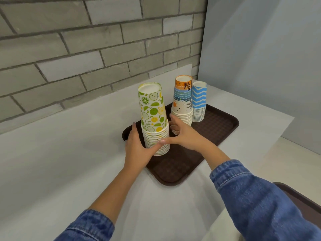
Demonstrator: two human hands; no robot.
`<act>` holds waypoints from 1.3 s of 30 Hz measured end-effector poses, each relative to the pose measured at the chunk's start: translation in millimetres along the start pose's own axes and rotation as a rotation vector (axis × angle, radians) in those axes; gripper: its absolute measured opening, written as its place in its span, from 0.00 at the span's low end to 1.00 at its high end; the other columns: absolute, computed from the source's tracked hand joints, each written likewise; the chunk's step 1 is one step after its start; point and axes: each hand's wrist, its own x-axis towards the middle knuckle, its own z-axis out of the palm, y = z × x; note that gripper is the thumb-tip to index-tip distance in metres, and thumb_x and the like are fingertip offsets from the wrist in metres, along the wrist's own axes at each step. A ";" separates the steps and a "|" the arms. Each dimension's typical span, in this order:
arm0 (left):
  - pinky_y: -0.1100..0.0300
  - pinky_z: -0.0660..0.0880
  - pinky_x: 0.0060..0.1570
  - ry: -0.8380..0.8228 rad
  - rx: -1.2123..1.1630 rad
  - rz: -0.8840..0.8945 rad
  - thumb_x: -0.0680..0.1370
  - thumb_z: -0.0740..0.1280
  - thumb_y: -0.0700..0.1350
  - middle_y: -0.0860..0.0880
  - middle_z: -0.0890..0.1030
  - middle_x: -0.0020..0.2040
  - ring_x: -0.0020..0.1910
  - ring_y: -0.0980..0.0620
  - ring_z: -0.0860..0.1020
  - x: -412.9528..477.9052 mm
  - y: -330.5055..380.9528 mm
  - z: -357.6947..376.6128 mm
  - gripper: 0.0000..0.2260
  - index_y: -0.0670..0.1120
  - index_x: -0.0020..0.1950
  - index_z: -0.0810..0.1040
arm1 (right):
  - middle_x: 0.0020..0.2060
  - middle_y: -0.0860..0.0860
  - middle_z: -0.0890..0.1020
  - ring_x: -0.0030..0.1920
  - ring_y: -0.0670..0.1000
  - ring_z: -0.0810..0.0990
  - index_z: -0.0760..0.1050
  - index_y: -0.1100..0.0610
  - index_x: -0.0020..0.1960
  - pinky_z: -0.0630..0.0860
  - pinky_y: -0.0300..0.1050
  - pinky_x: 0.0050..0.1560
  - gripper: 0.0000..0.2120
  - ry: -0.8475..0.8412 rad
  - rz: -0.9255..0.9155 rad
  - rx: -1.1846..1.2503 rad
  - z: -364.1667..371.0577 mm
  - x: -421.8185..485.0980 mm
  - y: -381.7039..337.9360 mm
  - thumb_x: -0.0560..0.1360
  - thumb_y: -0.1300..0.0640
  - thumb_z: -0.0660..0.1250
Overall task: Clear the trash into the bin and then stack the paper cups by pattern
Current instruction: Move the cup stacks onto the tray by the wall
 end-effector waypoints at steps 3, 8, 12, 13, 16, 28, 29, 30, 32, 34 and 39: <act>0.59 0.60 0.72 0.273 -0.151 0.131 0.68 0.66 0.67 0.46 0.60 0.75 0.74 0.50 0.59 -0.7 38.3 -18.4 0.45 0.45 0.77 0.54 | 0.53 0.46 0.81 0.51 0.47 0.81 0.76 0.50 0.64 0.77 0.39 0.51 0.29 0.359 -0.124 0.044 -40.9 -28.0 -4.0 0.65 0.43 0.75; 0.63 0.62 0.66 0.663 -0.060 0.696 0.75 0.68 0.45 0.37 0.72 0.61 0.64 0.47 0.68 26.5 134.4 -55.0 0.20 0.36 0.62 0.73 | 0.37 0.44 0.79 0.38 0.45 0.76 0.77 0.47 0.44 0.73 0.43 0.43 0.06 0.954 -0.212 0.043 -134.5 -6.1 8.8 0.73 0.46 0.68; 0.63 0.64 0.59 0.300 0.203 0.653 0.74 0.66 0.52 0.44 0.74 0.59 0.62 0.47 0.70 69.0 205.5 -45.4 0.17 0.45 0.59 0.76 | 0.56 0.53 0.75 0.51 0.49 0.76 0.72 0.54 0.64 0.74 0.47 0.54 0.23 0.747 -0.082 -0.300 -169.9 45.5 11.9 0.72 0.47 0.70; 0.58 0.65 0.61 0.157 0.346 0.582 0.74 0.67 0.54 0.45 0.73 0.62 0.64 0.46 0.69 82.3 216.2 -35.9 0.19 0.47 0.62 0.75 | 0.61 0.55 0.73 0.56 0.52 0.75 0.69 0.53 0.68 0.73 0.48 0.57 0.28 0.648 -0.053 -0.382 -171.6 55.8 10.9 0.71 0.46 0.71; 0.54 0.67 0.62 -0.186 0.705 0.396 0.73 0.69 0.57 0.45 0.70 0.69 0.68 0.44 0.69 111.2 230.5 -8.4 0.29 0.50 0.71 0.68 | 0.67 0.56 0.69 0.64 0.56 0.72 0.62 0.49 0.73 0.70 0.49 0.61 0.36 0.440 0.027 -0.517 -170.0 77.2 8.2 0.69 0.43 0.72; 0.57 0.69 0.44 -0.397 0.784 0.307 0.74 0.70 0.49 0.46 0.76 0.63 0.49 0.49 0.72 131.7 219.7 18.5 0.25 0.47 0.69 0.71 | 0.65 0.56 0.75 0.60 0.57 0.76 0.65 0.49 0.71 0.75 0.48 0.53 0.32 0.416 0.074 -0.532 -188.3 88.2 18.4 0.70 0.50 0.72; 0.58 0.68 0.44 -0.396 0.779 0.308 0.74 0.70 0.49 0.46 0.76 0.63 0.48 0.50 0.71 131.7 219.8 18.8 0.25 0.48 0.70 0.70 | 0.65 0.56 0.75 0.60 0.57 0.76 0.65 0.49 0.71 0.77 0.49 0.54 0.32 0.411 0.079 -0.532 -188.8 87.1 18.1 0.70 0.50 0.72; 0.58 0.68 0.44 -0.394 0.774 0.309 0.74 0.70 0.49 0.46 0.76 0.63 0.48 0.51 0.71 131.6 219.9 18.6 0.25 0.48 0.70 0.70 | 0.65 0.56 0.75 0.60 0.57 0.77 0.65 0.49 0.71 0.77 0.51 0.55 0.32 0.406 0.078 -0.534 -189.1 87.0 18.3 0.70 0.50 0.72; 0.58 0.68 0.44 -0.394 0.763 0.309 0.74 0.69 0.49 0.46 0.76 0.63 0.48 0.51 0.70 131.7 219.0 18.8 0.25 0.47 0.70 0.70 | 0.64 0.56 0.75 0.59 0.57 0.77 0.65 0.49 0.71 0.78 0.51 0.55 0.31 0.403 0.078 -0.535 -189.9 86.4 17.9 0.70 0.51 0.72; 0.58 0.69 0.44 -0.399 0.759 0.311 0.74 0.69 0.48 0.45 0.76 0.62 0.48 0.50 0.71 130.0 218.8 18.3 0.24 0.47 0.69 0.72 | 0.64 0.56 0.75 0.59 0.57 0.77 0.65 0.49 0.71 0.77 0.49 0.52 0.31 0.401 0.087 -0.535 -189.4 84.8 16.7 0.71 0.51 0.72; 0.57 0.72 0.46 -0.396 0.748 0.318 0.73 0.70 0.48 0.45 0.77 0.62 0.49 0.49 0.73 128.8 217.8 16.7 0.22 0.46 0.67 0.74 | 0.64 0.56 0.75 0.59 0.57 0.77 0.64 0.49 0.71 0.75 0.46 0.50 0.32 0.394 0.107 -0.550 -187.8 80.2 12.1 0.71 0.50 0.72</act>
